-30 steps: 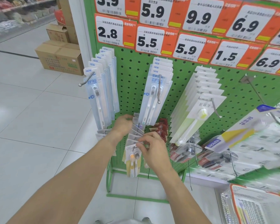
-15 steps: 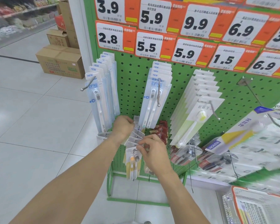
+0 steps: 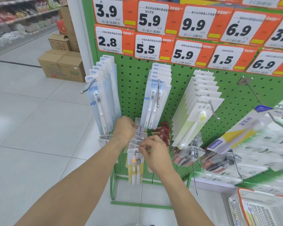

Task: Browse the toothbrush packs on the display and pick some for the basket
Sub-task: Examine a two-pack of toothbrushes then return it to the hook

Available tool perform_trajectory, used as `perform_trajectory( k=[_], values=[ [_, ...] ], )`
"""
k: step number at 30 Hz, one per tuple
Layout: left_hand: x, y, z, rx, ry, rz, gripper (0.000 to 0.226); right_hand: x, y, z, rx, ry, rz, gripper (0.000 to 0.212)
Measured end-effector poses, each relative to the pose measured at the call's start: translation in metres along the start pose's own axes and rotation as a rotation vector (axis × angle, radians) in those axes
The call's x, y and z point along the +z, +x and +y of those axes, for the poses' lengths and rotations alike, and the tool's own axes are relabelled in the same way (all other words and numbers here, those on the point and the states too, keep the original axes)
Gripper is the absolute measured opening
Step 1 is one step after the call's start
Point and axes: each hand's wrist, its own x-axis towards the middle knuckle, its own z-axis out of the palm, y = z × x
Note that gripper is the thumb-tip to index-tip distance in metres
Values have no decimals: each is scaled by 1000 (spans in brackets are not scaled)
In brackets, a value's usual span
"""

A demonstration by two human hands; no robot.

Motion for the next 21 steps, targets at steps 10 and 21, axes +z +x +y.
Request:
perform_trajectory(
  k=[10, 21],
  values=[
    [5, -9, 3, 52, -95, 111, 13, -2, 0, 0, 2, -14, -10, 10],
    [4, -21, -1, 88, -85, 246, 15, -3, 0, 0, -13, -9, -1, 6]
  ],
)
